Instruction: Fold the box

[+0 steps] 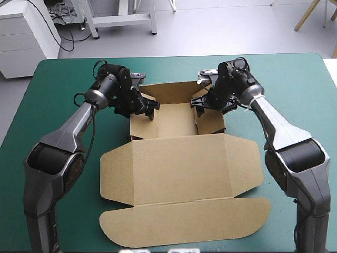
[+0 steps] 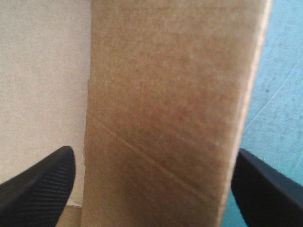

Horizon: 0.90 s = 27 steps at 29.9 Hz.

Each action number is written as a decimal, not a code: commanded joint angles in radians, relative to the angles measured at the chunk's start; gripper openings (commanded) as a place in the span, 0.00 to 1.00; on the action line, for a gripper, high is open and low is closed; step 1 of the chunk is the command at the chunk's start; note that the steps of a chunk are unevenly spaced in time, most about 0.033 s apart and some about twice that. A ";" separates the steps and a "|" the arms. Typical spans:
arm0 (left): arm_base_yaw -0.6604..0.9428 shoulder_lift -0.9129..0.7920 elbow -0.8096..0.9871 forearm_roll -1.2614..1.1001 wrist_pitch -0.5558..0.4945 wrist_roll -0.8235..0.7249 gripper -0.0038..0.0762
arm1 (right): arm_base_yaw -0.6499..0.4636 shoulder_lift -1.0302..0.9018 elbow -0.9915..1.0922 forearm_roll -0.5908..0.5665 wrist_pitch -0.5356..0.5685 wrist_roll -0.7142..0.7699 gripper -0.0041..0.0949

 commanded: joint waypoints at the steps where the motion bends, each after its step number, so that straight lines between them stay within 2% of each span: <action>1: -0.005 -0.059 -0.025 -0.018 0.031 -0.015 0.86 | -0.002 -0.059 -0.029 -0.021 -0.022 -0.009 0.99; 7: -0.005 -0.059 -0.069 0.007 0.032 -0.025 0.86 | -0.003 -0.063 -0.034 -0.034 -0.022 -0.006 0.98; 10: -0.005 -0.059 -0.149 0.040 0.065 -0.026 0.86 | -0.015 -0.080 -0.064 -0.034 -0.022 -0.002 0.98; 17: -0.005 -0.091 -0.355 0.046 0.065 -0.026 0.84 | -0.035 -0.219 -0.129 -0.052 -0.022 -0.002 0.98; 22: -0.005 -0.186 -0.393 0.037 0.067 0.000 0.83 | -0.037 -0.380 -0.052 -0.086 -0.022 -0.023 0.98; 27: -0.005 -0.332 -0.333 -0.030 0.067 0.077 0.83 | -0.037 -0.529 0.105 -0.137 -0.022 -0.021 0.98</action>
